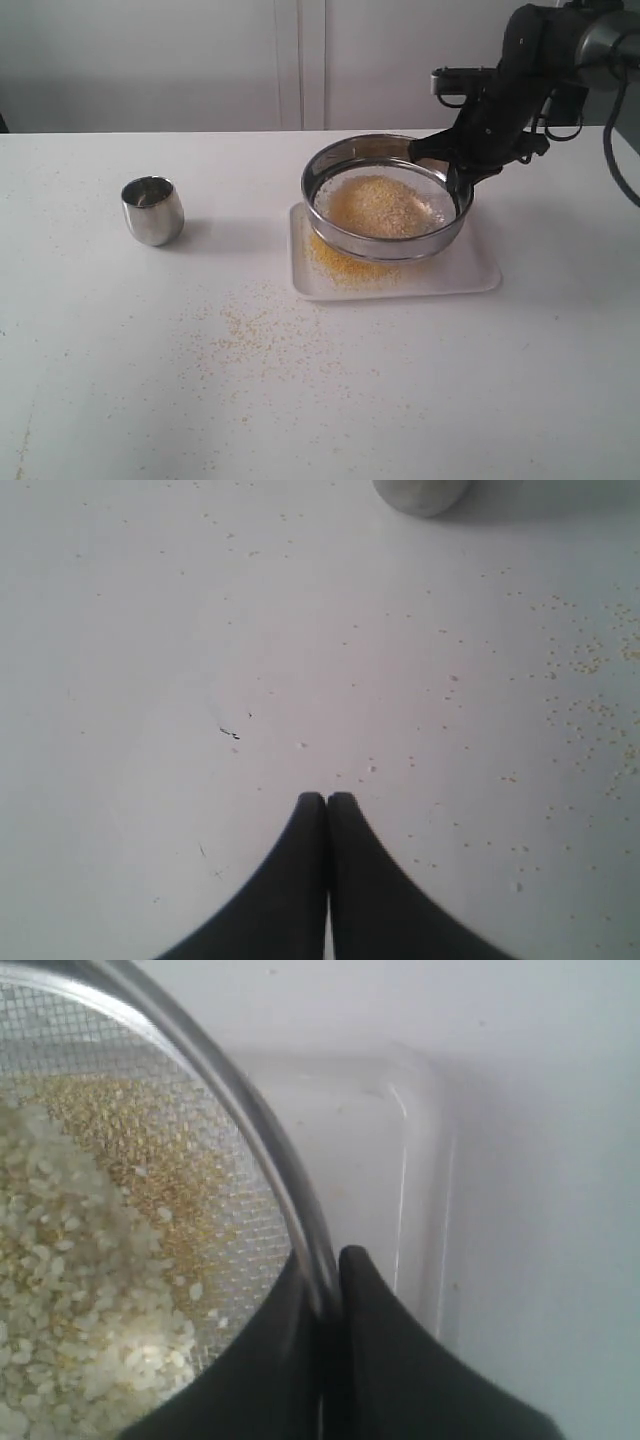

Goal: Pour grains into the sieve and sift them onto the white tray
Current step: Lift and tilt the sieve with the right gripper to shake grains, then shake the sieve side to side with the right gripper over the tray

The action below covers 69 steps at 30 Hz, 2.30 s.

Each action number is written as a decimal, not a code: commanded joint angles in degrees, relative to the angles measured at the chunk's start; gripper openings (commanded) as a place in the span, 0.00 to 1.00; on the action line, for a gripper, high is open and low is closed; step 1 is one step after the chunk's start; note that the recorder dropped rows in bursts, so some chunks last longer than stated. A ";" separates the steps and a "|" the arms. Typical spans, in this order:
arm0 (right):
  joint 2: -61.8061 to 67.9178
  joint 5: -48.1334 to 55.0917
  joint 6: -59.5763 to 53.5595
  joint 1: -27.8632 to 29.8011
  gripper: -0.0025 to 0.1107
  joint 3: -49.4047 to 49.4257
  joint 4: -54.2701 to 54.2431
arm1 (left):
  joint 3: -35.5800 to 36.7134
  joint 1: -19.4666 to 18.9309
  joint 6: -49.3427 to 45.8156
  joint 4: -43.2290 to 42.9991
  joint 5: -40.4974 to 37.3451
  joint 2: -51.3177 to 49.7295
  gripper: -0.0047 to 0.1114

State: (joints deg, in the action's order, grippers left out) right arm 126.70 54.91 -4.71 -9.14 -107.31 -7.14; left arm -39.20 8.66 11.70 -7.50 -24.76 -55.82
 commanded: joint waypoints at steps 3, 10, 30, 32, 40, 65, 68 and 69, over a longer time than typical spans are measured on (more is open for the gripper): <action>-1.13 -1.86 8.89 0.25 0.02 -0.60 -0.62 | 0.41 -0.04 0.28 0.21 -0.25 0.40 0.04; -1.13 -2.96 10.31 0.21 0.02 -0.60 -1.36 | 0.41 -0.04 0.28 0.21 -0.25 0.40 0.04; -1.13 0.83 -9.99 0.54 0.02 -0.60 -5.49 | 0.41 -0.04 0.28 0.21 -0.25 0.40 0.04; -1.13 0.30 -1.54 0.80 0.02 -0.60 -1.77 | 0.41 -0.04 0.28 0.21 -0.25 0.40 0.04; -1.13 -0.33 -0.47 0.66 0.02 -0.60 1.30 | 0.41 -0.04 0.28 0.21 -0.25 0.40 0.04; -0.04 1.36 -8.19 1.12 0.02 -0.60 -4.31 | 0.41 -0.04 0.28 0.21 -0.25 0.40 0.04; -0.04 -0.70 12.98 2.26 0.02 -0.60 3.04 | 0.41 -0.04 0.28 0.21 -0.25 0.40 0.04; -0.04 -0.98 14.71 2.26 0.02 -0.46 2.42 | 0.41 -0.04 0.28 0.21 -0.25 0.40 0.04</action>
State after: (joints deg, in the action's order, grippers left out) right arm 127.58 56.52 -1.05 -8.00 -107.41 -5.92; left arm -39.20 8.66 11.70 -7.50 -24.76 -55.82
